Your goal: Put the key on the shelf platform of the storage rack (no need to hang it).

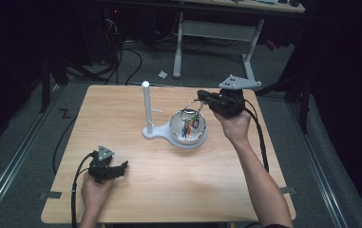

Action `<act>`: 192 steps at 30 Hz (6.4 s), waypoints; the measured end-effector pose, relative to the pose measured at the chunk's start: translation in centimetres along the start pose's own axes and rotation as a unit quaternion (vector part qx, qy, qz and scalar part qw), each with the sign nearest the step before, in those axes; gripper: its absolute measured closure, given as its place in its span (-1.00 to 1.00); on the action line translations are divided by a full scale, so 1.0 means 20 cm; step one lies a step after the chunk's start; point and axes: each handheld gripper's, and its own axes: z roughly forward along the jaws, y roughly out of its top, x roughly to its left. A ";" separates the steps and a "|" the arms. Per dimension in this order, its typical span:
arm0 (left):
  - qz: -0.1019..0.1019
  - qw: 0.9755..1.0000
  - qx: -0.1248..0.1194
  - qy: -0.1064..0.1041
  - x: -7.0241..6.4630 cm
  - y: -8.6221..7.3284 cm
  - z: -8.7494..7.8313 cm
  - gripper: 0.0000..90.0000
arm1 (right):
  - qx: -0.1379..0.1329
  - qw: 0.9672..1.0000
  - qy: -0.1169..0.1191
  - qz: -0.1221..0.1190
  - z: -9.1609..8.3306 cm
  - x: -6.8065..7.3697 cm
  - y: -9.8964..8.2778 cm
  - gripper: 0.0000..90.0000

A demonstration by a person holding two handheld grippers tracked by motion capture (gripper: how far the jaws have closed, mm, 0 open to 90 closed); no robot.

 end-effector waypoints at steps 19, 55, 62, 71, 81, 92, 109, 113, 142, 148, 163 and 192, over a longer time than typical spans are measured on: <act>-0.003 1.000 -0.001 0.003 0.00 0.00 0.00 -0.41 | 0.046 0.999 0.001 0.021 0.15 -0.02 -0.19 0.96; -0.003 1.000 -0.001 0.002 0.00 0.00 0.00 -0.41 | 0.088 0.995 0.011 0.038 0.27 -0.02 -0.45 0.95; 0.001 1.000 -0.001 0.001 0.00 0.00 0.00 -0.41 | 0.102 0.994 0.012 0.047 0.27 -0.02 -0.51 0.95; -0.006 1.000 -0.001 0.005 -0.01 0.00 0.00 -0.41 | 0.120 0.991 0.008 0.052 0.31 -0.04 -0.56 0.94; -0.003 1.000 -0.002 0.003 0.00 0.00 0.00 -0.41 | 0.137 0.988 0.000 0.067 0.34 -0.06 -0.59 0.93; -0.003 1.000 -0.001 0.003 0.00 0.00 0.00 -0.41 | 0.131 0.989 -0.006 0.068 0.31 -0.06 -0.57 0.41; -0.004 1.000 -0.002 0.003 0.00 0.00 0.00 -0.41 | 0.100 0.991 -0.029 0.080 0.15 -0.10 -0.51 0.10; -0.002 1.000 -0.001 0.002 0.00 0.00 0.00 -0.41 | 0.102 0.991 -0.034 0.078 0.12 -0.10 -0.50 0.10; -0.009 1.000 -0.001 0.006 -0.01 -0.01 0.00 -0.41 | 0.076 0.988 -0.076 0.111 -0.19 -0.19 -0.56 0.08; -0.003 1.000 -0.002 0.004 -0.01 -0.01 0.00 -0.40 | 0.062 0.988 -0.085 0.111 -0.26 -0.19 -0.55 0.08; 0.002 1.000 -0.003 0.002 0.00 -0.01 0.00 -0.40 | 0.046 0.985 -0.101 0.131 -0.42 -0.21 -0.63 0.08; 0.000 1.000 -0.003 0.003 0.00 -0.01 0.00 -0.40 | 0.030 0.979 -0.122 0.162 -0.59 -0.16 -0.84 0.07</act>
